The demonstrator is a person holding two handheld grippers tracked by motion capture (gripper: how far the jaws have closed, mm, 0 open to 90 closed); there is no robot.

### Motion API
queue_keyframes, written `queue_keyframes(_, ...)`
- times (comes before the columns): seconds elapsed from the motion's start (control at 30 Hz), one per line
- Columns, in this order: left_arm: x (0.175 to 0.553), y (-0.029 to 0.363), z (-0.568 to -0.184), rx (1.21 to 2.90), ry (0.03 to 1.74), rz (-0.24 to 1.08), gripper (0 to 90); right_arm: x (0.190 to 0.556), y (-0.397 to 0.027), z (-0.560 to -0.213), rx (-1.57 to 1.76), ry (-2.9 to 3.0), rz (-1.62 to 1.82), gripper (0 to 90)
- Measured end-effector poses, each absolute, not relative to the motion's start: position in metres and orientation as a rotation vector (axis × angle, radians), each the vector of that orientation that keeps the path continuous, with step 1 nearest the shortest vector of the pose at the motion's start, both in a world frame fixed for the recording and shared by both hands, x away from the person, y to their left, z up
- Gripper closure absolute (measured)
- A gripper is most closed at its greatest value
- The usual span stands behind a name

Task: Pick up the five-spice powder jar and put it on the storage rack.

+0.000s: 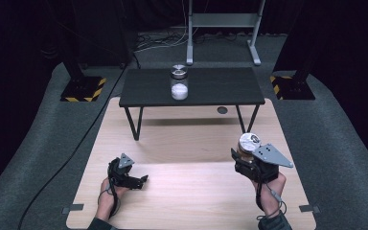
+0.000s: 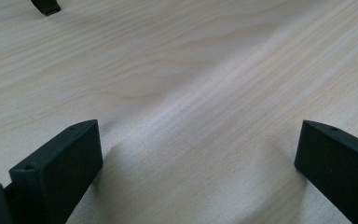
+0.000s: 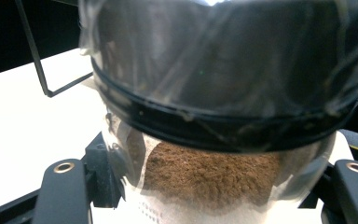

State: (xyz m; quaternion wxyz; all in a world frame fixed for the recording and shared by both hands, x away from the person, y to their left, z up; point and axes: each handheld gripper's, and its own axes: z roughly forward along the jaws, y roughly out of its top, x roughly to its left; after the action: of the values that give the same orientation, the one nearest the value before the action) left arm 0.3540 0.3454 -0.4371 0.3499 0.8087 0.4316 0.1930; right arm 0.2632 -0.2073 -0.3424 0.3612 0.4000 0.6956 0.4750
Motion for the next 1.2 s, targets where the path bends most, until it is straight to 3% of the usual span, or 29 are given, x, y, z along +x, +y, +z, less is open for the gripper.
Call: queue_keyframes(1.2, 0.354, 0.345, -0.437, 2.095, 1.118, 0.500, 0.3, 0.306, -0.193, -0.289, 0.897, 1.827, 1.250, 29.1)
